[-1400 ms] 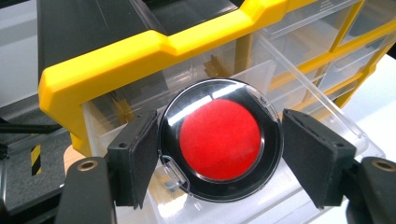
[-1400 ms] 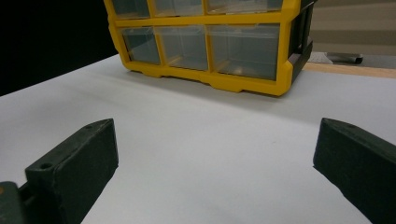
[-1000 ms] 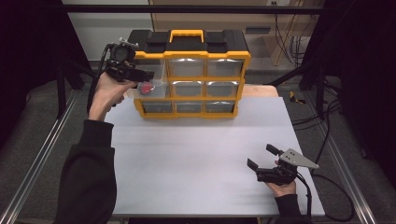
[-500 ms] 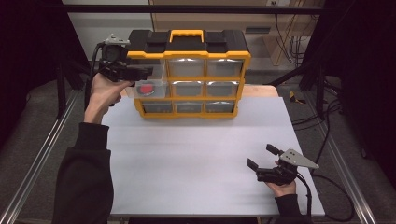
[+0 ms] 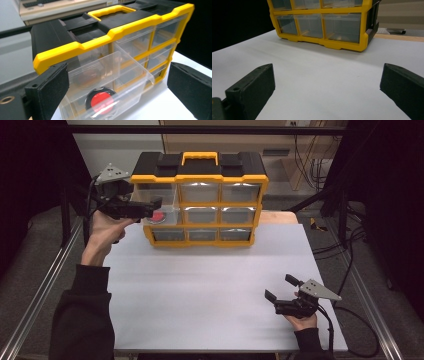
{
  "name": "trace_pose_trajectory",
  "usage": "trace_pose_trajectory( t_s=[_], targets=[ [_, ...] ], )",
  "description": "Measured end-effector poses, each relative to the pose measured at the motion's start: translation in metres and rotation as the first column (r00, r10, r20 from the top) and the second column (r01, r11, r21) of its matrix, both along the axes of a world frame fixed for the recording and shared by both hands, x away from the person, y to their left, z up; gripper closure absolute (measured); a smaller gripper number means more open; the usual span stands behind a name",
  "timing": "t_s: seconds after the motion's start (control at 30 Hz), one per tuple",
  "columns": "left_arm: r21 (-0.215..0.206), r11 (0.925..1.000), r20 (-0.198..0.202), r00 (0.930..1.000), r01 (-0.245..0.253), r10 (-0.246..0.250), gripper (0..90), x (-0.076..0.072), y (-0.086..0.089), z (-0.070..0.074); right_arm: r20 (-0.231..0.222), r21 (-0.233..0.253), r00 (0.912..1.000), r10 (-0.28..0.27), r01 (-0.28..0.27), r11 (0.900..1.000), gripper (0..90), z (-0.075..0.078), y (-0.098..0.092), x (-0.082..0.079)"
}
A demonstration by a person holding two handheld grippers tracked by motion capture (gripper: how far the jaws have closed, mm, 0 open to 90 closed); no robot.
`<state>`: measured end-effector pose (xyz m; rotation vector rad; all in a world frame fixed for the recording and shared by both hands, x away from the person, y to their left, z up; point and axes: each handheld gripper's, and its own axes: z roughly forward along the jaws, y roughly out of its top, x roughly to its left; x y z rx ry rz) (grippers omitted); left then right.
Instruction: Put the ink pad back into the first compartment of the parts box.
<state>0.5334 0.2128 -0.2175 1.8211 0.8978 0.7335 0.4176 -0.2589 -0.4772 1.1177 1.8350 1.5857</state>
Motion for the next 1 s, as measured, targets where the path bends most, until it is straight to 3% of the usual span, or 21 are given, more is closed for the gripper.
trace_pose_trajectory(
  t_s=[0.17,0.57,0.87,1.0],
  targets=[
    [-0.027,0.9990,0.024,0.9991,0.036,-0.035,2.9,-0.016,0.003,-0.003,-0.001,-0.001,1.0000,-0.001,0.001,1.000,0.3,0.000,0.000,0.000],
    [-0.073,0.9949,0.099,0.9930,0.070,-0.063,3.0,-0.050,0.010,-0.017,0.002,0.003,1.0000,-0.004,0.004,1.000,0.4,0.000,0.000,0.000],
    [-0.087,0.9893,0.132,0.9857,0.117,-0.105,3.0,-0.071,0.009,-0.030,0.003,0.010,0.9999,-0.013,0.013,1.000,0.3,0.001,-0.002,0.000],
    [-0.071,0.9897,0.128,0.9852,0.124,-0.114,3.0,-0.075,0.007,-0.037,0.001,0.006,0.9999,-0.011,0.011,1.000,0.3,0.000,-0.001,0.000]
  ],
)
